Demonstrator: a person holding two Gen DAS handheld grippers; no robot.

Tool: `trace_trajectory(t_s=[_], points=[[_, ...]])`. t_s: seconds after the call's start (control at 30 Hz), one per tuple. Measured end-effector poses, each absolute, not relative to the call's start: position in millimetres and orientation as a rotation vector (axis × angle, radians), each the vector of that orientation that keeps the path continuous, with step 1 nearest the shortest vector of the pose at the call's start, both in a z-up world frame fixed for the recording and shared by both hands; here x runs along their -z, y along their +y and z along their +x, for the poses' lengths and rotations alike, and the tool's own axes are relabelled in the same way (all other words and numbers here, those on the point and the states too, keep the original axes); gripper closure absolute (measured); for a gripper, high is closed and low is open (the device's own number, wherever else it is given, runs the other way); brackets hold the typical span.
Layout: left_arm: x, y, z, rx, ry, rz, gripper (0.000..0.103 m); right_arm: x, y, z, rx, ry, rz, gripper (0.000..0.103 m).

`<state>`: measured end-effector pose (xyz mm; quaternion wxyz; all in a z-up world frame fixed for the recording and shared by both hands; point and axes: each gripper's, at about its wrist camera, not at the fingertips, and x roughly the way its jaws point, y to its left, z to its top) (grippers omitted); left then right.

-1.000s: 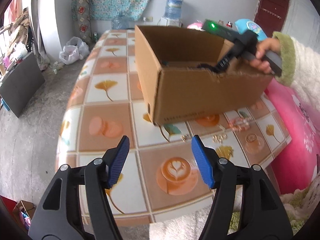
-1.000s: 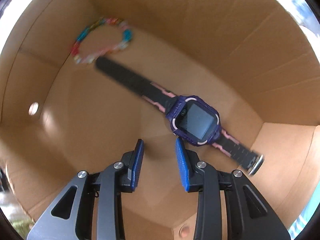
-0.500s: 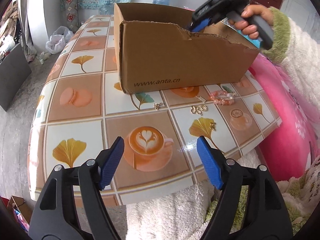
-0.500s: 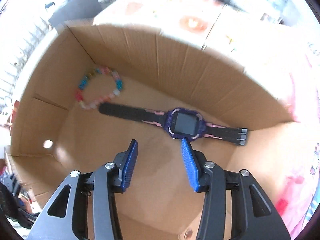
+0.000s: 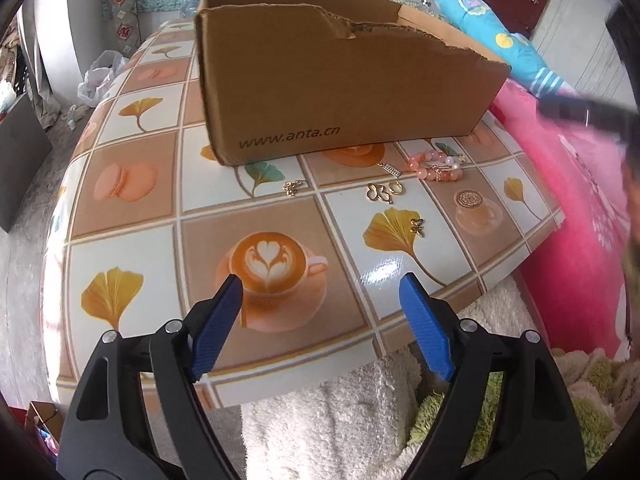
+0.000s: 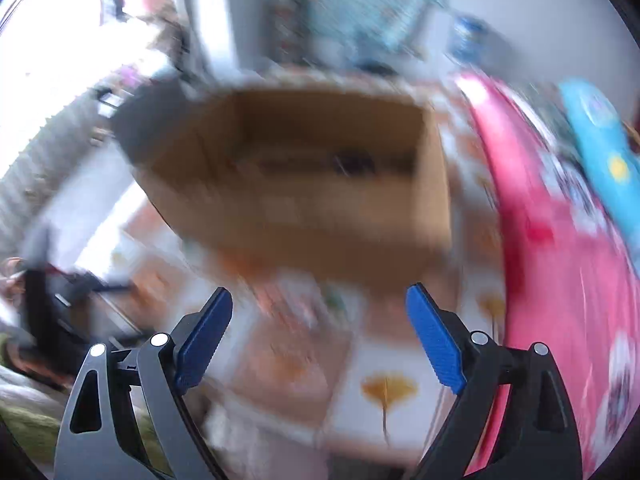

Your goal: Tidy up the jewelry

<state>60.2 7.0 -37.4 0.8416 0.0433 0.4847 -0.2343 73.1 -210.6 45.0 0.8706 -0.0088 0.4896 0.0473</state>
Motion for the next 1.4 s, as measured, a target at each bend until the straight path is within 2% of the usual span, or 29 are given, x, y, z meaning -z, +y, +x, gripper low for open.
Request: trace_trajectory(t_s=[0.2,0.37,0.47,0.53,0.57,0.7,1.23,1.4], points=[[45,-12,69,0.409,1.035,0.169,0.024,10,-206,66,0.014,1.114,-0.036,0.017],[51,-27,70,0.342,1.037,0.229,0.016,45,-205,70,0.005,1.166,-0.052,0.016],[52,-27,71,0.329,1.041,0.208,0.015,46,-206,69,-0.009,1.142,-0.067,0.014],[53,-29,70,0.331,1.041,0.22,0.012,49,-212,70,-0.006,1.142,-0.045,0.007],[54,-29,70,0.332,1.047,0.221,0.008,48,-215,72,-0.014,1.147,-0.025,0.007],[54,-30,74,0.334,1.07,0.239,0.007,48,-217,70,-0.035,1.148,0.01,0.007],[55,-28,76,0.345,1.071,0.24,0.007,49,-220,68,-0.029,1.11,0.019,0.006],[55,-26,74,0.35,1.056,0.236,0.007,29,-211,55,-0.112,0.992,0.113,0.007]])
